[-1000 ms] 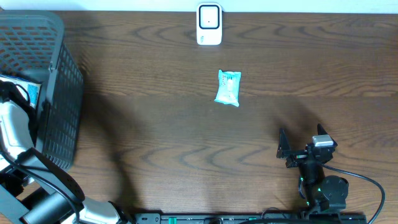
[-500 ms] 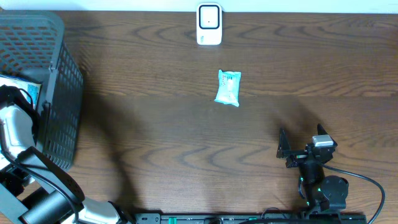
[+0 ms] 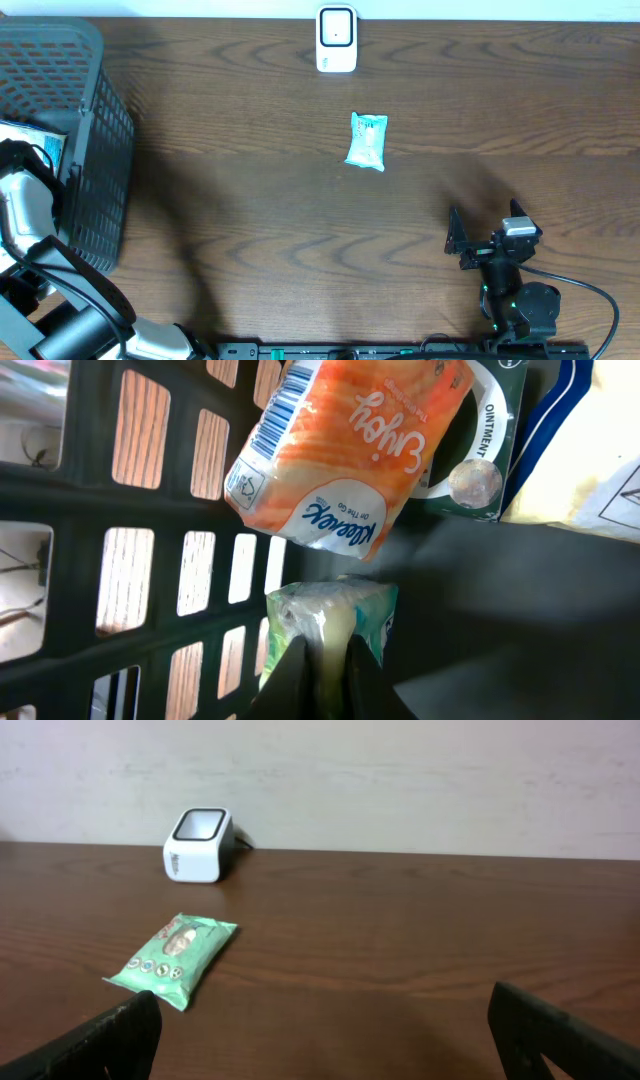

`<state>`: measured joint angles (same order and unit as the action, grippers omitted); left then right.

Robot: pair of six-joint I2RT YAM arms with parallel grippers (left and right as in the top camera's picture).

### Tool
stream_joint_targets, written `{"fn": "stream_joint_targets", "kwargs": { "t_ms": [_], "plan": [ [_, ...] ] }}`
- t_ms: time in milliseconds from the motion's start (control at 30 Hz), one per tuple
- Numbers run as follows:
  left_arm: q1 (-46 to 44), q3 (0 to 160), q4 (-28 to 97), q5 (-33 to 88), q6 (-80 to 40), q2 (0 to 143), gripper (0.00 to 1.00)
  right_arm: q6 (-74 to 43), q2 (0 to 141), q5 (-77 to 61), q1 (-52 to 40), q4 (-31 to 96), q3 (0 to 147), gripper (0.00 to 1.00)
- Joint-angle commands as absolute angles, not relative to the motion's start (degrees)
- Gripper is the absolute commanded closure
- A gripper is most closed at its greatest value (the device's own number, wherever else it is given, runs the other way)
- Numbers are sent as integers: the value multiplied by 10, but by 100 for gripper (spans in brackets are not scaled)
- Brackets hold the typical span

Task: Scan the item barcode
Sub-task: 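Grasp the Kleenex Play tissue pack with the left gripper and lift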

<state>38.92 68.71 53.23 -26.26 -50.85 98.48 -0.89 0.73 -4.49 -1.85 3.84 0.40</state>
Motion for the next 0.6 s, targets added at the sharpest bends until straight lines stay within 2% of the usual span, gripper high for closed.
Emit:
{"fn": "stream_joint_targets", "kwargs": {
  "t_ms": [0,300,567],
  "plan": [
    [387,677,533,-244,-511,990,92,-12,5,-48,-23,41,3,1],
    [387,681,537,-213,-511,964,93,-12,5,-48,-23,41,3,1],
    [387,691,514,-158,-511,816,93,-12,5,-48,-23,41,3,1]
  ]
}}
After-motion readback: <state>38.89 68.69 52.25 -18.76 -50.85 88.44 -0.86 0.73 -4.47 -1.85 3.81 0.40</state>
